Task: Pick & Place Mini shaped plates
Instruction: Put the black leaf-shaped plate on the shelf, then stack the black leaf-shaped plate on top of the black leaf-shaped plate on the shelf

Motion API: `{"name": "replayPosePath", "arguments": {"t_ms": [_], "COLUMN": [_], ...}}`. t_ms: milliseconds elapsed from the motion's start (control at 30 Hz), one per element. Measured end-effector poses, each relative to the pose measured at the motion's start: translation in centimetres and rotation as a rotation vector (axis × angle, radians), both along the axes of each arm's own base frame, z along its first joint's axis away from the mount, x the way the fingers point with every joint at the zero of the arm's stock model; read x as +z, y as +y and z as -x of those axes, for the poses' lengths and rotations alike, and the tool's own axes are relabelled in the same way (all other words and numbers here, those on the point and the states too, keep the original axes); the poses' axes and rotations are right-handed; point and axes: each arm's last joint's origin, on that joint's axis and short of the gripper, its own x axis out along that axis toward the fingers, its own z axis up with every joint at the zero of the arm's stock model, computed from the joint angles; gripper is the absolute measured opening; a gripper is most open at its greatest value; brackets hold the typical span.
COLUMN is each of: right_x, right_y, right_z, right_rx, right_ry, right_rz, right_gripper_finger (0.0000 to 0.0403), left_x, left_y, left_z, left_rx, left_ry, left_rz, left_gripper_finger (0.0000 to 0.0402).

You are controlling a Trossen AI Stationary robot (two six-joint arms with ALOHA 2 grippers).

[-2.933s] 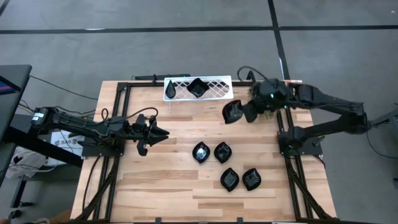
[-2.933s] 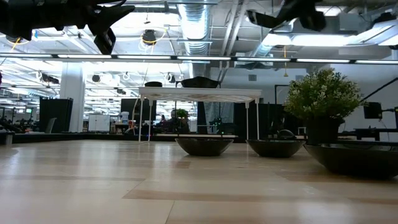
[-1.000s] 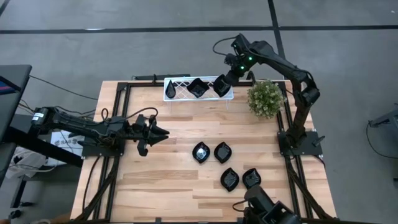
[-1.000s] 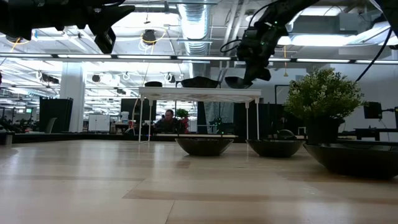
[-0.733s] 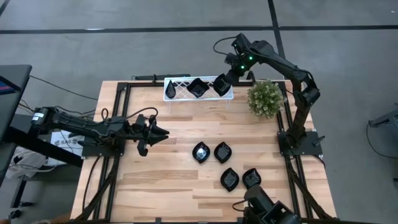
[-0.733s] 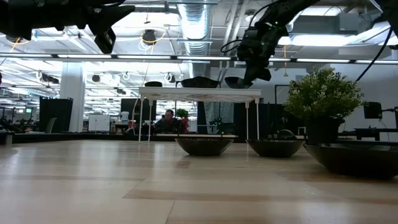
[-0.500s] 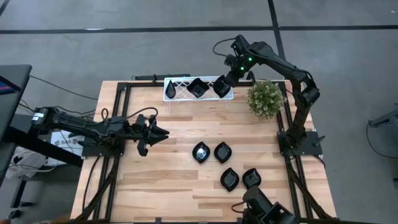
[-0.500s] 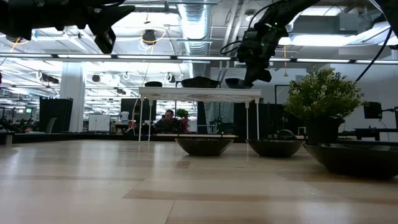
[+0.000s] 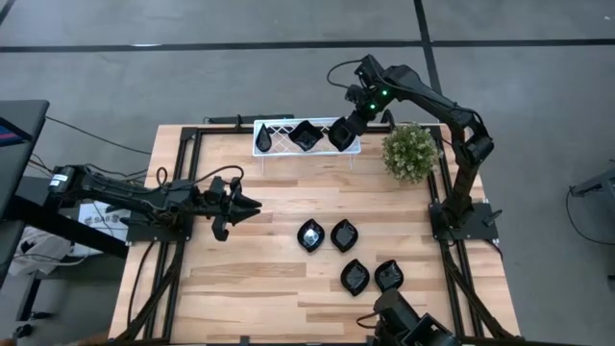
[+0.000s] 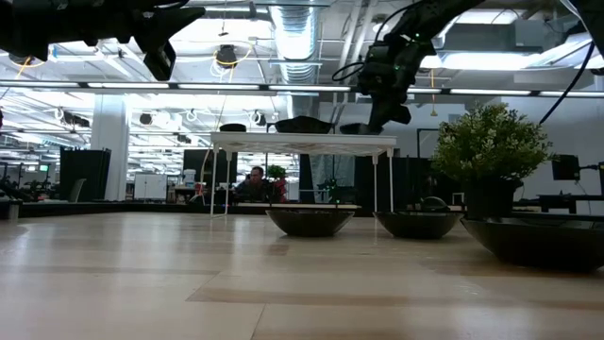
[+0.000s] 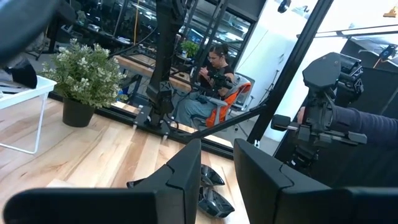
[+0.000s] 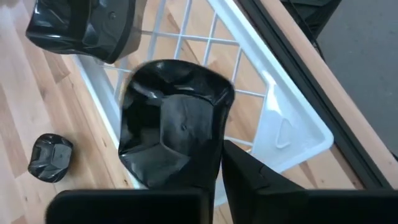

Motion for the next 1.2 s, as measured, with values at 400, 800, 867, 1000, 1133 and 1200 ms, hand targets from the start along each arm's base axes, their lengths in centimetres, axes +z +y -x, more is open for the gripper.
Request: {"name": "replayPosePath", "arguments": {"t_ms": [400, 800, 867, 1000, 1133, 1200], "right_x": [0.0, 1.3, 2.7, 6.3, 9.8, 11.0], "right_y": [0.0, 0.1, 0.4, 2.5, 6.9, 9.5], "right_z": [0.0, 0.5, 0.7, 0.8, 0.6, 0.9], "right_rx": [-0.006, -0.014, -0.012, 0.028, 0.152, 0.207], "right_ry": [0.002, 0.004, 0.003, -0.044, -0.103, -0.103], "right_rz": [-0.001, -0.002, -0.008, -0.08, -0.094, -0.091], "right_gripper_finger": [0.0047, 0.005, 0.005, 0.005, 0.0049, 0.0049], "left_x": [0.0, 0.0, 0.0, 0.0, 0.0, 0.0], "left_y": [0.0, 0.0, 0.0, 0.0, 0.0, 0.0], "left_z": [0.0, 0.0, 0.0, 0.0, 0.0, 0.0], "left_rx": [0.0, 0.0, 0.0, 0.0, 0.0, 0.0], "left_ry": [0.0, 0.0, 0.0, 0.0, 0.0, 0.0], "left_rz": [0.0, 0.0, 0.0, 0.0, 0.0, -0.004], "left_gripper_finger": [0.0097, 0.0097, 0.0097, 0.0097, 0.0097, 0.0097]}}
